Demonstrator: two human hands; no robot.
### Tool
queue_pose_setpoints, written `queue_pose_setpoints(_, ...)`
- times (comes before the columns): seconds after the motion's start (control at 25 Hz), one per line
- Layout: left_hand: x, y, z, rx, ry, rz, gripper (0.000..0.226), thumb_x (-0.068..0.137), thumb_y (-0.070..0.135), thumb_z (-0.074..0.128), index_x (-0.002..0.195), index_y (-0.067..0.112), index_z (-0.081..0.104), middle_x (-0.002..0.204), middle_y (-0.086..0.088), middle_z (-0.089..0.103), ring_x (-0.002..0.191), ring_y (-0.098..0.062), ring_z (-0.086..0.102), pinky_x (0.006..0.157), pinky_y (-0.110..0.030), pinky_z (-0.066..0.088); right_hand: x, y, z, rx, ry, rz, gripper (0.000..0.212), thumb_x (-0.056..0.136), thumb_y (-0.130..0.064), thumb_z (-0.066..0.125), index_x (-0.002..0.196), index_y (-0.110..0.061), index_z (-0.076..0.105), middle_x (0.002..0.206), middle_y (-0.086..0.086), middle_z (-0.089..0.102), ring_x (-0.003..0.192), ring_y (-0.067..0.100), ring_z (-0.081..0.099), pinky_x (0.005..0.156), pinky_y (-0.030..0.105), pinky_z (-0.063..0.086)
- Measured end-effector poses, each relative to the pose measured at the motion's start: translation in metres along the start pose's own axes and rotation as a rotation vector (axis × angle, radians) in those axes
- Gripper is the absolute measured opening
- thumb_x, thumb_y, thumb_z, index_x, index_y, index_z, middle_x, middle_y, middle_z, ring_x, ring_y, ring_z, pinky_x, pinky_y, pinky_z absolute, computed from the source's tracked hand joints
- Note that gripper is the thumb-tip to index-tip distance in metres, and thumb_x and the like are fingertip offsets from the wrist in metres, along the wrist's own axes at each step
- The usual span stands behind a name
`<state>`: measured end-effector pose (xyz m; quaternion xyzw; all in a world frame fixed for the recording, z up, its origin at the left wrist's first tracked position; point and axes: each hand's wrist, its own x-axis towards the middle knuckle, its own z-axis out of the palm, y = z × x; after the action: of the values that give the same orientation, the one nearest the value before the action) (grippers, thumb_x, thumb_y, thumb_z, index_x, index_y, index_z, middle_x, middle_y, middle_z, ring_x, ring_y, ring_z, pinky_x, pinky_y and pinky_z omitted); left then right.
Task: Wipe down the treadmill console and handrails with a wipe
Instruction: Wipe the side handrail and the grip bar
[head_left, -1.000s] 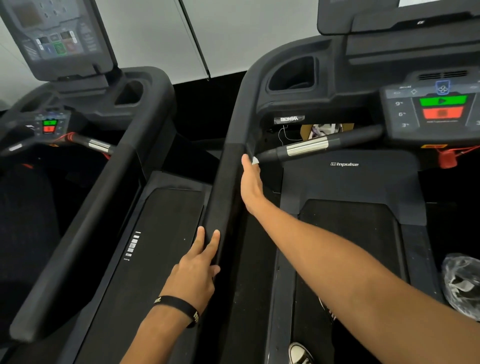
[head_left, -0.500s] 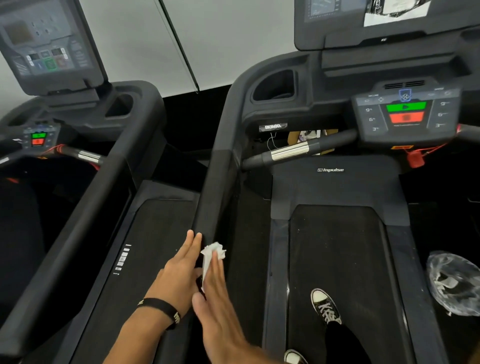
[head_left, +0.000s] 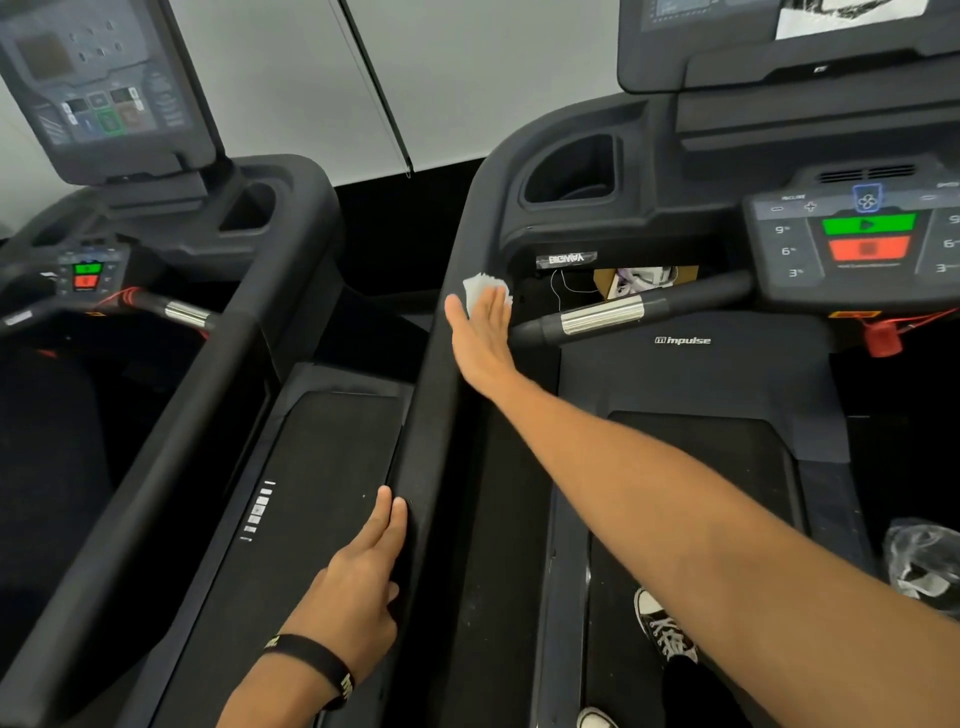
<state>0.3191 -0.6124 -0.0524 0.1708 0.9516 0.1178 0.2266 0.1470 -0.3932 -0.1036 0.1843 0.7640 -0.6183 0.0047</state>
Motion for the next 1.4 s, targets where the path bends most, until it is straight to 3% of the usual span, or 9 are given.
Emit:
queue_pose_setpoints(0.16,0.002,0.001,-0.002,0.002,-0.009,-0.002,0.087,0.089,-0.001,0.052,0.154,0.032,0.004,0.155,0.026,-0.017,0.138,-0.008,0.035,0.091,-0.006,0.033,-0.024,0.004,0.000,0.075,-0.021,-0.046,0.077,0.106,-0.046,0.031,0.156,-0.009,-0.014,0.165,0.003,-0.023,0.150,0.014,-0.024,0.123,0.036,-0.012)
queue_pose_setpoints(0.36,0.007,-0.004,-0.002,-0.005,0.000,0.062,0.082,0.088,-0.001,0.056,0.154,0.025,0.014,0.157,0.019,-0.007,0.144,-0.010,0.024,0.097,-0.002,0.021,-0.183,0.050,0.045,0.223,-0.123,-0.083,0.081,0.097,-0.056,0.028,0.153,-0.026,-0.021,0.158,-0.015,-0.034,0.143,-0.005,-0.029,0.122,0.029,-0.014)
queue_pose_setpoints(0.48,0.025,0.006,-0.007,-0.053,0.083,0.120,0.072,0.092,0.002,0.053,0.152,0.026,0.021,0.158,0.017,0.002,0.144,-0.010,0.023,0.110,-0.017,0.025,-0.227,0.056,0.060,0.291,-0.170,-0.032,0.079,0.095,-0.064,0.024,0.148,-0.035,-0.026,0.154,-0.024,-0.038,0.140,-0.012,-0.030,0.123,0.031,-0.013)
queue_pose_setpoints(0.64,0.066,0.028,-0.009,0.003,0.156,0.108,0.065,0.094,0.007,0.049,0.152,0.023,0.026,0.161,0.007,0.009,0.145,-0.023,0.025,0.112,-0.044,0.035,-0.176,0.047,0.058,0.395,-0.076,0.086,0.069,0.107,-0.045,0.028,0.152,-0.025,-0.021,0.161,-0.013,-0.028,0.144,-0.003,-0.027,0.124,0.035,-0.011)
queue_pose_setpoints(0.8,0.091,0.031,-0.018,0.051,0.117,0.097,0.066,0.095,0.011,0.052,0.153,0.025,0.022,0.162,0.006,0.007,0.146,-0.024,0.022,0.113,-0.047,0.032,-0.099,0.046,0.034,0.448,-0.033,0.210,0.069,0.108,-0.042,0.028,0.158,-0.011,-0.008,0.168,0.001,-0.011,0.153,0.011,-0.011,0.125,0.037,-0.004)
queue_pose_setpoints(0.96,0.095,0.042,-0.020,0.048,0.145,0.079,0.061,0.099,0.013,0.044,0.153,0.027,0.019,0.162,0.008,0.003,0.147,-0.022,0.017,0.114,-0.047,0.032,-0.067,0.056,0.017,0.482,-0.097,0.258,0.071,0.106,-0.052,0.025,0.159,-0.016,-0.005,0.168,0.000,-0.007,0.154,0.013,-0.006,0.125,0.039,-0.002)
queue_pose_setpoints(1.08,0.087,0.044,-0.010,0.055,0.188,0.070,0.060,0.100,0.010,0.039,0.154,0.026,0.017,0.162,0.011,0.001,0.149,-0.020,0.007,0.114,-0.049,0.029,-0.106,0.074,0.024,0.502,-0.147,0.198,0.090,0.089,-0.069,0.032,0.160,-0.021,0.003,0.168,-0.005,0.004,0.153,0.008,0.004,0.126,0.039,0.006)
queue_pose_setpoints(1.24,0.087,0.044,-0.007,0.014,0.196,0.072,0.063,0.099,0.004,0.037,0.154,0.026,0.016,0.160,0.016,-0.001,0.149,-0.016,0.002,0.116,-0.045,0.026,-0.194,0.093,0.050,0.570,-0.252,0.093,0.085,0.090,-0.069,0.034,0.159,-0.034,-0.001,0.166,-0.020,-0.006,0.149,-0.007,-0.005,0.126,0.033,0.004)
queue_pose_setpoints(1.4,0.090,0.046,-0.010,0.060,0.167,0.057,0.066,0.097,0.002,0.040,0.154,0.024,0.015,0.160,0.014,-0.003,0.149,-0.017,0.002,0.115,-0.046,0.030,-0.152,0.086,0.051,0.527,-0.165,0.181,0.078,0.100,-0.060,0.030,0.159,-0.026,-0.009,0.165,-0.013,-0.015,0.149,0.000,-0.016,0.126,0.036,-0.004)
